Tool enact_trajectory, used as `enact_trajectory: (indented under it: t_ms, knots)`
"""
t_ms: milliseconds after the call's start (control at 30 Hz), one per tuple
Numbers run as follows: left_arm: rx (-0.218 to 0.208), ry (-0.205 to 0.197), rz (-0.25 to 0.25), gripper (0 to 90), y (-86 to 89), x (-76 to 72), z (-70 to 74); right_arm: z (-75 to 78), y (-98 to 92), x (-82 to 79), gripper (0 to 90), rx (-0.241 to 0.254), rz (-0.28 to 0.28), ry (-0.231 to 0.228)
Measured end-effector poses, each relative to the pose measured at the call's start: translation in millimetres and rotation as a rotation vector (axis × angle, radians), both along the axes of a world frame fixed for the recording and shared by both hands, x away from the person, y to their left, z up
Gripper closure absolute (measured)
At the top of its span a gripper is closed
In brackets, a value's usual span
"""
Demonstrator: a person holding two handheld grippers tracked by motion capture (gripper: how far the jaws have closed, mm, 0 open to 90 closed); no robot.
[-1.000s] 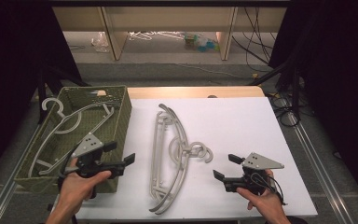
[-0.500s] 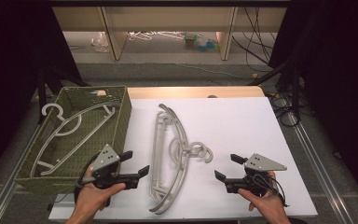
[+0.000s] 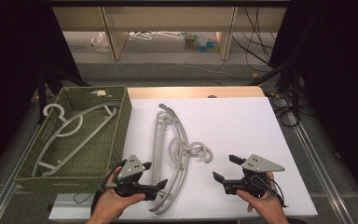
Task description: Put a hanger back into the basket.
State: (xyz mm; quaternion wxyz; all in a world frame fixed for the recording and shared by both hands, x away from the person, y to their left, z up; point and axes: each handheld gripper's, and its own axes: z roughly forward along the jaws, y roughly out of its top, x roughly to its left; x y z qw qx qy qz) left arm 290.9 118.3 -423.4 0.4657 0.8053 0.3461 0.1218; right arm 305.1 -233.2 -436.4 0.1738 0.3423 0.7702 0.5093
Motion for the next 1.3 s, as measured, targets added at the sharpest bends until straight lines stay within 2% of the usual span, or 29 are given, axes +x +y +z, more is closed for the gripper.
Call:
enact_trajectory:
  t_ms: [100,167,267,333,367,400,433,467,567,600,633,700,733,800,833,933,1033,1133,1200,1267,1300]
  knots:
    - [0.036,0.025,-0.027,21.1,-10.7,4.8,-5.0,-0.4,0.3,1.1,15.9,0.001,0.006,0.007]
    - [0.057,0.048,-0.022,22.3,-17.0,8.9,-8.4,-1.5,1.0,2.0,15.9,0.015,0.001,-0.001]
    - [0.144,0.065,-0.031,29.4,-25.0,19.3,-14.7,-1.0,-0.2,1.9,15.9,0.002,0.007,0.005]
    - [0.149,0.096,-0.028,28.4,-30.2,25.1,-17.5,-0.4,-0.7,1.5,15.9,0.0,0.006,0.013]
    - [0.165,0.101,-0.03,28.5,-33.6,27.2,-18.2,-0.3,-1.3,2.4,15.9,-0.002,0.003,-0.013]
    - [0.165,0.101,-0.03,28.8,-33.6,27.2,-18.2,-0.3,-1.3,2.4,15.9,-0.002,0.003,-0.013]
    - [0.204,0.096,-0.024,29.5,-40.1,31.6,-19.9,0.2,-0.7,2.3,15.9,-0.001,0.002,-0.016]
    - [0.215,0.1,-0.03,30.0,-42.3,33.6,-20.1,0.0,0.2,2.1,16.0,0.008,0.004,-0.013]
    - [0.216,0.124,-0.03,32.3,-50.7,39.4,-23.3,0.3,0.7,1.4,16.5,-0.002,0.013,-0.007]
    - [0.241,0.116,-0.035,32.7,-52.8,41.8,-24.1,0.2,0.8,1.5,16.5,-0.003,0.012,-0.011]
    - [0.267,0.137,-0.032,33.3,-57.0,47.7,-27.6,0.7,0.9,0.7,16.5,0.001,0.018,0.009]
    - [0.266,0.181,-0.036,36.3,-60.5,55.0,-32.5,0.5,0.2,1.5,16.5,-0.001,0.011,-0.006]
    - [0.267,0.191,-0.037,37.9,-61.7,58.3,-35.0,0.5,0.3,1.1,16.5,0.004,0.015,0.008]
    - [0.266,0.216,-0.028,40.5,-65.1,63.4,-38.5,0.7,0.7,1.2,16.5,0.001,0.011,0.008]
    - [0.267,0.227,-0.035,41.3,-66.1,65.2,-38.5,0.5,1.0,1.9,16.5,-0.001,0.013,-0.009]
    - [0.276,0.233,-0.046,45.2,-68.2,67.8,-38.8,0.4,1.3,1.8,16.7,0.0,0.017,-0.008]
    - [0.28,0.267,-0.04,49.7,-68.7,75.4,-43.3,0.4,1.1,1.8,16.9,-0.001,0.011,-0.015]
    - [0.245,0.298,-0.04,53.4,-68.1,81.9,-45.7,-0.2,2.0,1.9,16.9,0.008,0.014,-0.022]
    - [0.237,0.298,-0.028,55.1,-69.5,83.9,-45.6,-0.3,2.2,2.2,17.0,0.008,0.013,-0.021]
    - [0.25,0.299,-0.029,55.9,-71.0,83.9,-45.2,0.6,2.1,1.7,17.1,0.002,0.021,-0.002]
    - [0.289,0.301,-0.045,55.7,-71.3,85.6,-44.1,0.3,2.0,1.7,17.1,0.005,0.019,-0.001]
